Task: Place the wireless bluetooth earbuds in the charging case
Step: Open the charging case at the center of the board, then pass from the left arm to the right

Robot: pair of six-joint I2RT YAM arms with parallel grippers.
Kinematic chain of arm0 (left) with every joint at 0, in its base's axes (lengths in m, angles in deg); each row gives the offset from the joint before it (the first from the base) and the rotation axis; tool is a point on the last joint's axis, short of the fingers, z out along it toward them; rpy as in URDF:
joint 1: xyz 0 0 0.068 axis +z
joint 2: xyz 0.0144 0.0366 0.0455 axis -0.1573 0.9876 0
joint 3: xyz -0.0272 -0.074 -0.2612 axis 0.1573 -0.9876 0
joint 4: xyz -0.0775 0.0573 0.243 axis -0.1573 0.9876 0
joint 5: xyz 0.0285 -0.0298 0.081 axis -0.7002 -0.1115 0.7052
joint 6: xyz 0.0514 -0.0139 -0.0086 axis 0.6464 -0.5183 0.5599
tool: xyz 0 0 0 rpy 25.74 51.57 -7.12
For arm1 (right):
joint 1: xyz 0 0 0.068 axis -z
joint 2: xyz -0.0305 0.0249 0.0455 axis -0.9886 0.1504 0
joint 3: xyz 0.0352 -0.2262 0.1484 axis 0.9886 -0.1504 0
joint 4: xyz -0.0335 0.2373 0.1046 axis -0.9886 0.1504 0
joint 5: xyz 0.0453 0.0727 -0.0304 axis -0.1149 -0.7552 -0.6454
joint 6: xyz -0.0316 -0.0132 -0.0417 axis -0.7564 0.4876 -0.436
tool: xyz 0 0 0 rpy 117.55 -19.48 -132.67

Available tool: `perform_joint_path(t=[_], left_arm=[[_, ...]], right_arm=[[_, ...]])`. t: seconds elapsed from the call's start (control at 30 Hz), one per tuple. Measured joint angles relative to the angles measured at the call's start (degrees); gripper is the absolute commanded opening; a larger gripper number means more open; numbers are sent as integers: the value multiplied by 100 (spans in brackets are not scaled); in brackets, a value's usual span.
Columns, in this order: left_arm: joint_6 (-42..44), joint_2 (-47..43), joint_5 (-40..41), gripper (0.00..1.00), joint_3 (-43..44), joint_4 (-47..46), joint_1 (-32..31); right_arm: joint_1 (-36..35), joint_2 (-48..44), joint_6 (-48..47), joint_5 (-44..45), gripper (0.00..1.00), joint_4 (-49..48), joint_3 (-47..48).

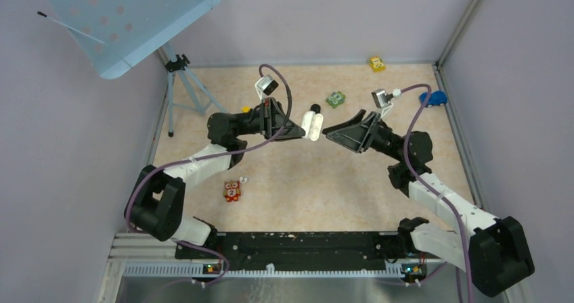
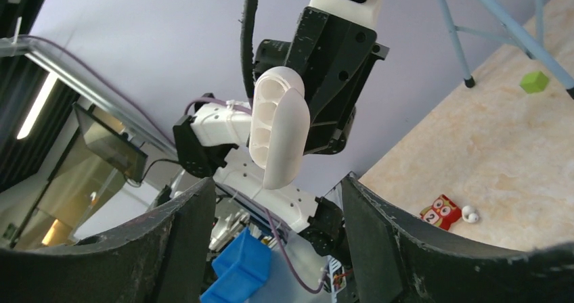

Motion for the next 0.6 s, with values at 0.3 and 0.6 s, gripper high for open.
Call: perform_joint_path(t=[0.3,0.6], left_arm=[[-625,656,-356,0,203,-944,304],[-1486,2251,-721,0,1241,-1318,656]], right_arm=[[63,769,413,-376,67,-1305,0],[295,1626,678,-444,68,-2208,33]])
